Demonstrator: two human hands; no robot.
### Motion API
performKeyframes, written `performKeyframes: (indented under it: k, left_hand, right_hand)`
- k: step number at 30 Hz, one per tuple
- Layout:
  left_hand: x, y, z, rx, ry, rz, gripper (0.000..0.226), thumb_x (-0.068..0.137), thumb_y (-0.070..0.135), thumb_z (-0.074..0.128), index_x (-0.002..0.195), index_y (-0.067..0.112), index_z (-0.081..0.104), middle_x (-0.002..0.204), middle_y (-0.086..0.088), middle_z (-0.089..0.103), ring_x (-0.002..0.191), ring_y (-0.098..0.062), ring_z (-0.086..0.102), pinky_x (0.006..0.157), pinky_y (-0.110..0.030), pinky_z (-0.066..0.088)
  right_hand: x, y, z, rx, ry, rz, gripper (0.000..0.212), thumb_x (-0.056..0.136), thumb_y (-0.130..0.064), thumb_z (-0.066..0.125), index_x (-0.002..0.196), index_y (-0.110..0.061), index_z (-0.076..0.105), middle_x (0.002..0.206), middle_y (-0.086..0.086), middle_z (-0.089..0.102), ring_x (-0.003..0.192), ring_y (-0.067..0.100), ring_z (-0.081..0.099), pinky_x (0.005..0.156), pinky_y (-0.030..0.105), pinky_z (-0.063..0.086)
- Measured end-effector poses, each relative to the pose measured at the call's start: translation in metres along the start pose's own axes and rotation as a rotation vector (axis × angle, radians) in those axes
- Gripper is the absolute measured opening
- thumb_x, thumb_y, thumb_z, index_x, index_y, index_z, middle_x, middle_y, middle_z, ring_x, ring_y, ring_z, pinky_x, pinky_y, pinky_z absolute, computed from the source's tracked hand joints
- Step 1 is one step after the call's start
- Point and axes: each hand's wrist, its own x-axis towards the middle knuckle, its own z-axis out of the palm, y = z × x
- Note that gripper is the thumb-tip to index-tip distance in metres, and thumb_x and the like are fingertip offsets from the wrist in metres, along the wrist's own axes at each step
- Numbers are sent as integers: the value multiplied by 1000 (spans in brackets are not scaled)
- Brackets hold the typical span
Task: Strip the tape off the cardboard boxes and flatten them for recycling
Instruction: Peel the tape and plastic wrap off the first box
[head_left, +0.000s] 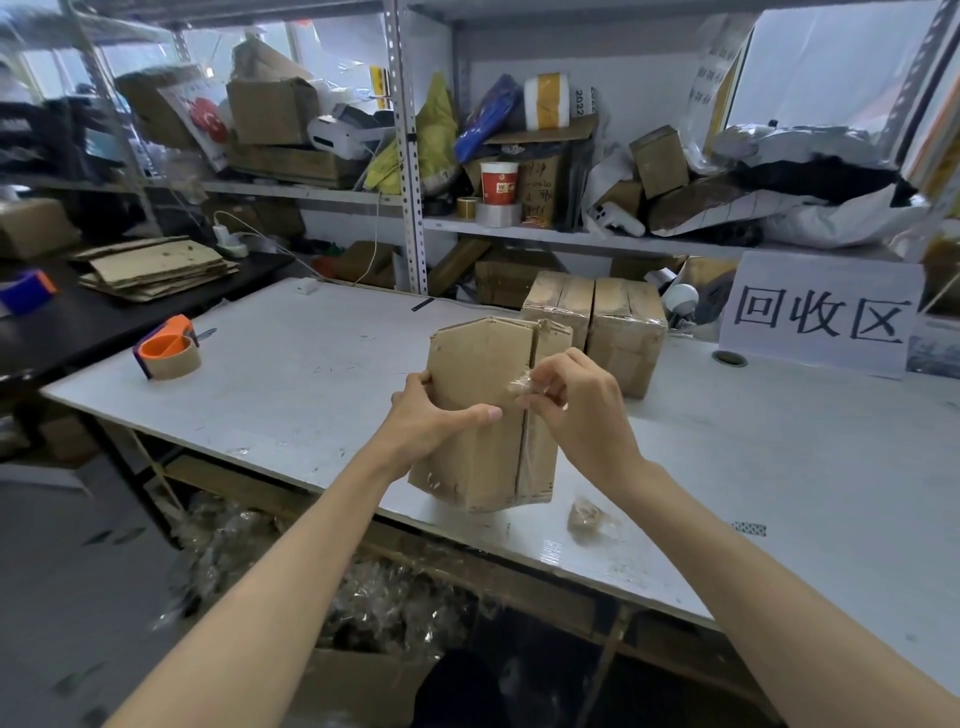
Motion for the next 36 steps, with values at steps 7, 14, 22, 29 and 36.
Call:
performKeyframes:
  k: [7,14,22,29,36]
  left_hand:
    - [2,5,4,2,39,40,133,33,71,80,147,21,33,139,-2,48,119,-24,54,98,-45,52]
    - [2,1,0,-7,-2,29,136,33,75,77,148,21,30,139,-1,48,118,-23,53,83,-36,50]
    - [5,-2,2,-41,28,55,128,44,74,77,151,20,32,141,-1,50,120,-24,54,94,-42,52]
    - [5,-3,5,32,-2,104,125,45,66,81,151,23,29,145,0,43,126,-22,48,104,-44,48]
    - [7,-10,14,-40,43,79,132,41,75,78,153,29,26,144,-3,40,129,-26,47,106,-48,46]
  right_hand:
    - [11,6,-19,80,-484,67,6,80,-6,73,75,-8,71,66,-8,62,61,-1,56,63,23,49]
    - [-9,0,-5,71,-11,95,28,70,-8,82,94,-8,66,73,-5,65,69,10,62,68,25,53]
    - [-10,0,-9,-43,-101,-92,31,73,-26,81,93,-5,72,89,4,65,75,18,61,69,31,53]
    - [-4,2,-2,-66,-100,-43,9,77,-3,72,78,-8,64,82,-4,57,80,17,52,67,36,48]
    - [-13,8,-3,-93,-114,-87,9,79,-9,74,87,-10,71,86,-2,58,83,17,49,70,31,46]
